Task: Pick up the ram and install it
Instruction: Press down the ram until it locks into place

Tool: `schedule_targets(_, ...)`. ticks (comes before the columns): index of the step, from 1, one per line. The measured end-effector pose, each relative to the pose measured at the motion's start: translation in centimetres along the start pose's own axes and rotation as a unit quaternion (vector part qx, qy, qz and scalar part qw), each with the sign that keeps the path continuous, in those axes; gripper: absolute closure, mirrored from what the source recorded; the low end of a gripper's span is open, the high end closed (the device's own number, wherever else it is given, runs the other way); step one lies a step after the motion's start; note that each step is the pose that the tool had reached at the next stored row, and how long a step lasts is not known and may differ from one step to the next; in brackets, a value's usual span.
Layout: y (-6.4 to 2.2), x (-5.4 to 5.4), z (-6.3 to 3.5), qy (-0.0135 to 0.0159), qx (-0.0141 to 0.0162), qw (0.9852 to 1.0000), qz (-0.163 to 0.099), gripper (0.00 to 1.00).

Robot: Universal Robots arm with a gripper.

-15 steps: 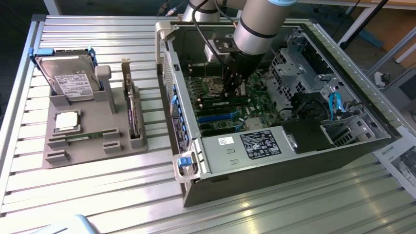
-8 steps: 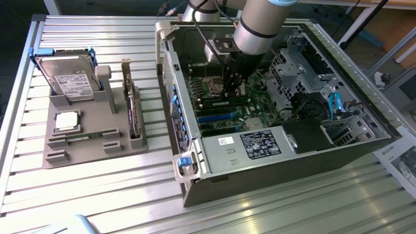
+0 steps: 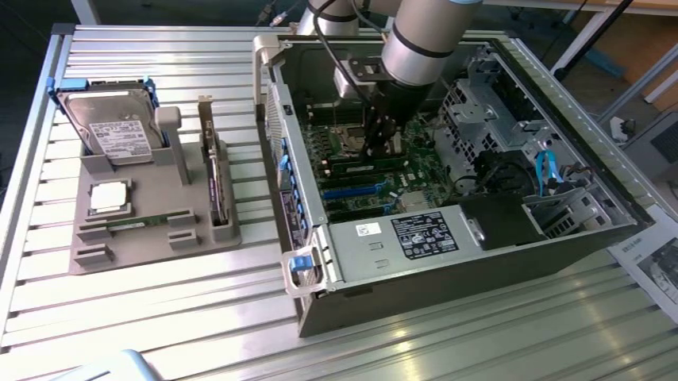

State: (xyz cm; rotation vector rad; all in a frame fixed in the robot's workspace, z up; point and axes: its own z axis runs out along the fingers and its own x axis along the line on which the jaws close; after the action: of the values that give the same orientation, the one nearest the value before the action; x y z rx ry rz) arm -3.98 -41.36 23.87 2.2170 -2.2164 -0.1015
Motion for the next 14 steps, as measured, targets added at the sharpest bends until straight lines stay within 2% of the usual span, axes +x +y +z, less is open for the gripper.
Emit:
schedule_targets(2, 0.40, 0.0, 0.01, 0.0001, 0.0008, 1.0000, 0.000, 0.90)
schedule_targets(6, 2.30, 0.0, 0.11, -0.0002, 0.0071, 1.0000, 0.000, 0.90)
schedule_targets(9, 3.42, 0.0, 0.18, -0.0003, 0.0100, 0.9999, 0.000, 0.90)
schedule_targets(14, 4.72, 0.0, 0.25, -0.0003, 0.0123, 0.9999, 0.000, 0.90)
